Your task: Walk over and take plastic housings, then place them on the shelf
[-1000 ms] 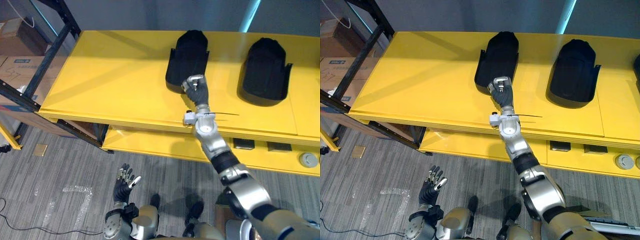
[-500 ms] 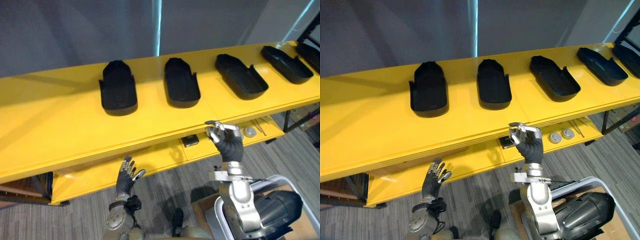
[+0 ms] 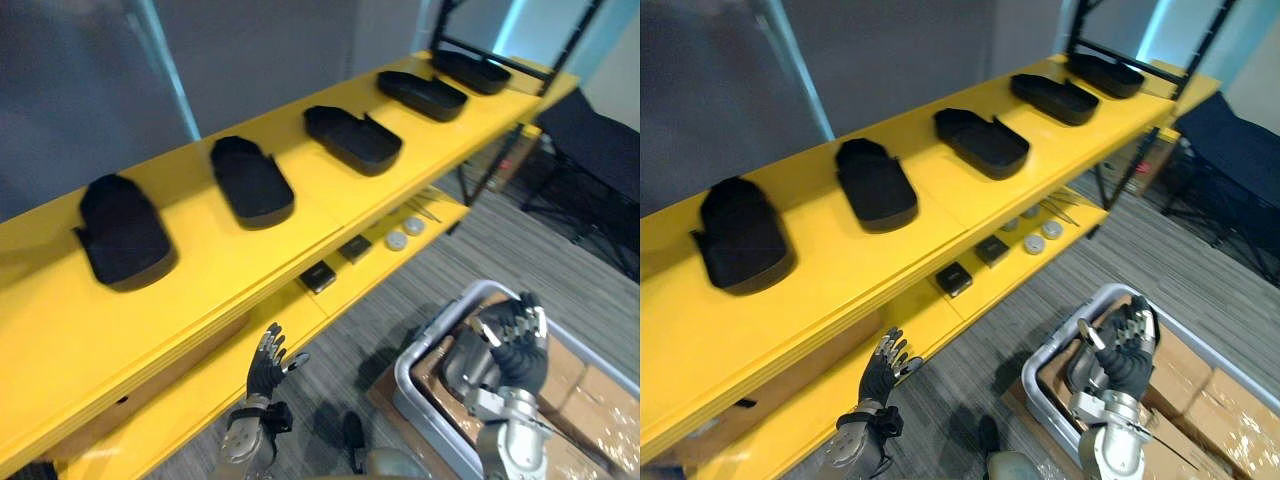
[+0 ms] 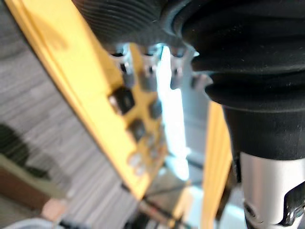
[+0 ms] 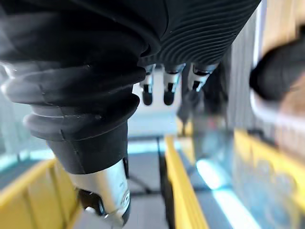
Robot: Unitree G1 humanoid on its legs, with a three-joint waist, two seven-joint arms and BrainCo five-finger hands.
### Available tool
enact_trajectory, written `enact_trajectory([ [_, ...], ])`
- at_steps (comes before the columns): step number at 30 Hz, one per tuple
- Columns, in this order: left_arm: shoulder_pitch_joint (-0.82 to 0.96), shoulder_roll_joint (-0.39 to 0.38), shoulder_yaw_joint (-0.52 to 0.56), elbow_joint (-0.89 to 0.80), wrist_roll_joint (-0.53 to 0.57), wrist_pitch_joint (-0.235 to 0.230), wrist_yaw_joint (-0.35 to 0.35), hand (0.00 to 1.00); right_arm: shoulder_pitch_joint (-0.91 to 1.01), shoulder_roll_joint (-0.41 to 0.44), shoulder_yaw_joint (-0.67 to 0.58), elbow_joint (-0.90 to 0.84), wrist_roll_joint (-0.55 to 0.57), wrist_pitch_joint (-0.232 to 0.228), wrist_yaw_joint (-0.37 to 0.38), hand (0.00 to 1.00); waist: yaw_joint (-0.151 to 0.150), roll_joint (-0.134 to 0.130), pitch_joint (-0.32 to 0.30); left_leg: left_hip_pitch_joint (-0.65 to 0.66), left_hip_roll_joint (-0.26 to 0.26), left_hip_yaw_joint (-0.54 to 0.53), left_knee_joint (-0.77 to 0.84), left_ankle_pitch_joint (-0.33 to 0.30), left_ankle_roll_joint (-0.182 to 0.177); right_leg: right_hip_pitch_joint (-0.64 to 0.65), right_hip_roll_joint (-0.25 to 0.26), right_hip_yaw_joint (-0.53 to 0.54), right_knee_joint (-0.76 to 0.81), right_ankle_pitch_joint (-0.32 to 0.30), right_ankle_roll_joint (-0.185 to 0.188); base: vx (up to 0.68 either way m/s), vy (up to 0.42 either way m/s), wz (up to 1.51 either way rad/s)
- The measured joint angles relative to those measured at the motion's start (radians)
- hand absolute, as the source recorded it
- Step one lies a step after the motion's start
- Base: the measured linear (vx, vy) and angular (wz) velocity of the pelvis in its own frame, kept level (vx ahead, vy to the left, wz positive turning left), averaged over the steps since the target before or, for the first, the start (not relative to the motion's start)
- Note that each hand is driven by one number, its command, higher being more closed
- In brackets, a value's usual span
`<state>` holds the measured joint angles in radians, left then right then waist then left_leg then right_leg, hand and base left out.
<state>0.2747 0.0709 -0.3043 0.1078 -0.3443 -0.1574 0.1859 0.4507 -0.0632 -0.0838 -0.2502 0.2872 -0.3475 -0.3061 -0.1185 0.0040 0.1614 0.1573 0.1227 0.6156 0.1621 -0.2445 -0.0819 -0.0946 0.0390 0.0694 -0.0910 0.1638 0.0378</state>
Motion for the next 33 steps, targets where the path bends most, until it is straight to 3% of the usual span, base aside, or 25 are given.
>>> enact_trajectory([
  [2, 0.000, -0.001, -0.003, -0.024, 0.000, 0.005, 0.009, 0.00, -0.002, -0.001, -0.002, 0.001, 0.016, -0.009, 0.011, 0.00, -0.005, 0.014, 0.002, -0.003, 0.007, 0.000, 0.015, -0.011, -0.001, -0.007, 0.012, 0.016, 0.000, 0.000, -0.001, -0.04, -0.043, -0.31],
  [4, 0.000, -0.002, -0.002, -0.038, 0.000, 0.005, 0.017, 0.00, -0.014, -0.003, 0.005, 0.024, 0.018, -0.022, 0.044, 0.00, -0.003, 0.018, 0.004, -0.034, 0.012, -0.053, 0.087, -0.022, 0.022, -0.012, 0.014, 0.028, 0.000, 0.008, -0.016, -0.02, -0.042, -0.36],
  [5, 0.003, -0.005, 0.003, -0.058, -0.001, 0.005, 0.033, 0.00, -0.035, -0.018, 0.017, 0.049, 0.017, -0.030, 0.063, 0.00, 0.001, 0.023, 0.005, -0.074, 0.016, -0.162, 0.168, -0.039, 0.063, -0.009, 0.020, 0.050, 0.001, 0.010, -0.021, 0.01, -0.041, -0.56],
  [8, 0.040, -0.016, 0.031, -0.101, -0.010, 0.005, 0.067, 0.00, -0.123, -0.075, 0.030, 0.094, 0.013, -0.042, 0.089, 0.00, 0.053, 0.052, 0.006, -0.142, -0.006, -0.411, 0.310, -0.085, 0.112, -0.012, 0.040, 0.135, 0.009, 0.011, -0.033, 0.01, 0.044, -0.82],
  [9, 0.041, -0.019, 0.035, -0.104, -0.011, 0.005, 0.070, 0.00, -0.145, -0.089, 0.030, 0.101, 0.013, -0.042, 0.089, 0.00, 0.058, 0.062, 0.005, -0.142, -0.013, -0.451, 0.308, -0.091, 0.120, -0.015, 0.044, 0.140, 0.009, 0.014, -0.037, -0.02, 0.123, -0.86],
  [10, 0.042, -0.037, 0.055, -0.109, -0.011, 0.003, 0.068, 0.00, -0.206, -0.122, 0.031, 0.115, 0.013, -0.040, 0.087, 0.00, 0.071, 0.087, -0.009, -0.141, -0.033, -0.513, 0.273, -0.103, 0.108, -0.042, 0.050, 0.136, 0.007, 0.017, -0.040, -0.04, 0.101, -0.48],
  [11, 0.037, -0.041, 0.059, -0.109, -0.011, 0.002, 0.069, 0.00, -0.222, -0.125, 0.031, 0.116, 0.013, -0.040, 0.087, 0.00, 0.076, 0.088, -0.009, -0.141, -0.039, -0.515, 0.259, -0.103, 0.107, -0.050, 0.045, 0.131, 0.001, 0.018, -0.040, -0.05, 0.099, -0.29],
  [14, 0.005, -0.040, 0.062, -0.110, -0.009, -0.016, 0.065, 0.00, -0.266, -0.125, 0.049, 0.138, 0.005, -0.037, 0.073, 0.00, 0.077, 0.068, 0.006, -0.134, -0.068, -0.524, 0.223, -0.102, 0.104, -0.059, 0.011, 0.112, 0.010, 0.040, -0.011, -0.05, 0.124, 0.22],
  [19, -0.009, -0.042, 0.055, -0.154, 0.000, -0.017, 0.034, 0.00, -0.270, -0.085, 0.067, 0.182, -0.020, -0.002, 0.022, 0.00, 0.085, 0.056, 0.042, -0.074, -0.085, -0.547, 0.236, -0.119, 0.082, -0.067, 0.014, 0.123, 0.139, 0.035, 0.004, -0.05, 0.099, -0.16],
  [21, -0.019, -0.039, 0.058, -0.181, 0.000, -0.015, 0.019, 0.00, -0.213, -0.053, 0.064, 0.182, -0.024, -0.001, 0.019, 0.00, 0.086, 0.037, 0.054, -0.066, -0.106, -0.549, 0.286, -0.167, 0.110, -0.057, 0.017, 0.161, 0.154, 0.051, 0.026, -0.18, 0.130, -0.65],
  [22, -0.026, -0.039, 0.061, -0.181, -0.001, -0.013, 0.014, 0.00, -0.201, -0.043, 0.065, 0.181, -0.018, -0.004, 0.026, 0.00, 0.085, 0.031, 0.059, -0.050, -0.113, -0.545, 0.283, -0.175, 0.114, -0.058, 0.018, 0.161, 0.153, 0.067, 0.046, -0.29, 0.085, -0.90],
  [23, -0.043, -0.036, 0.078, -0.181, -0.001, -0.005, 0.008, 0.00, -0.195, -0.015, 0.068, 0.178, 0.002, -0.008, 0.041, 0.00, 0.087, 0.012, 0.082, -0.035, -0.109, -0.503, 0.267, -0.175, 0.119, -0.055, 0.018, 0.141, 0.113, 0.155, 0.067, -0.38, 0.044, -1.05],
  [24, -0.043, -0.037, 0.097, -0.176, 0.000, 0.003, 0.013, 0.00, -0.187, 0.002, 0.076, 0.179, 0.023, -0.023, 0.063, 0.00, 0.097, 0.014, 0.098, -0.038, -0.101, -0.452, 0.245, -0.168, 0.131, -0.052, 0.008, 0.060, 0.071, 0.228, 0.102, -0.46, 0.050, -1.13],
  [25, -0.041, -0.035, 0.098, -0.171, -0.001, 0.006, 0.020, 0.00, -0.187, -0.001, 0.087, 0.179, 0.028, -0.027, 0.072, 0.00, 0.098, 0.012, 0.099, -0.044, -0.099, -0.428, 0.242, -0.159, 0.138, -0.075, -0.001, 0.004, 0.140, 0.175, 0.056, -0.39, 0.047, -1.04],
  [26, -0.036, -0.028, 0.107, -0.167, -0.012, 0.012, 0.033, 0.00, -0.192, -0.005, 0.106, 0.177, 0.030, -0.037, 0.084, 0.00, 0.102, 0.012, 0.093, -0.070, -0.092, -0.389, 0.233, -0.139, 0.148, -0.125, -0.032, -0.065, 0.301, 0.033, -0.020, -0.32, 0.070, -0.81],
  [27, -0.041, -0.023, 0.117, -0.167, -0.035, 0.019, 0.034, 0.00, -0.199, -0.004, 0.115, 0.178, 0.010, -0.041, 0.084, 0.00, 0.103, 0.017, 0.093, -0.097, -0.077, -0.377, 0.227, -0.118, 0.152, -0.153, -0.067, -0.096, 0.456, -0.073, -0.017, -0.29, 0.073, -0.62],
  [29, -0.039, -0.014, 0.126, -0.167, -0.044, 0.024, 0.035, 0.00, -0.201, -0.002, 0.141, 0.179, -0.015, -0.042, 0.071, 0.00, 0.104, 0.036, 0.095, -0.129, -0.047, -0.381, 0.226, -0.100, 0.154, -0.145, -0.104, -0.098, 0.588, -0.167, -0.024, -0.18, 0.026, -0.22],
  [30, -0.036, -0.007, 0.133, -0.167, -0.044, 0.024, 0.037, 0.00, -0.207, -0.001, 0.168, 0.180, -0.028, -0.042, 0.063, 0.00, 0.108, 0.030, 0.092, -0.153, -0.028, -0.384, 0.226, -0.087, 0.149, -0.122, -0.142, -0.098, 0.645, -0.196, -0.032, -0.17, -0.003, -0.22],
  [31, -0.031, 0.004, 0.142, -0.166, -0.047, 0.025, 0.037, 0.00, -0.214, 0.000, 0.189, 0.181, -0.029, -0.042, 0.056, 0.00, 0.115, 0.036, 0.095, -0.170, -0.016, -0.382, 0.225, -0.082, 0.143, -0.107, -0.173, -0.098, 0.664, -0.199, -0.036, -0.19, -0.047, -0.35],
  [33, -0.008, 0.009, 0.176, -0.165, -0.052, 0.025, 0.026, 0.00, -0.234, 0.001, 0.215, 0.183, -0.051, -0.041, 0.036, 0.00, 0.133, 0.020, 0.085, -0.185, 0.016, -0.358, 0.228, -0.073, 0.129, -0.079, -0.234, -0.100, 0.671, -0.202, -0.044, -0.09, -0.095, -0.50],
])
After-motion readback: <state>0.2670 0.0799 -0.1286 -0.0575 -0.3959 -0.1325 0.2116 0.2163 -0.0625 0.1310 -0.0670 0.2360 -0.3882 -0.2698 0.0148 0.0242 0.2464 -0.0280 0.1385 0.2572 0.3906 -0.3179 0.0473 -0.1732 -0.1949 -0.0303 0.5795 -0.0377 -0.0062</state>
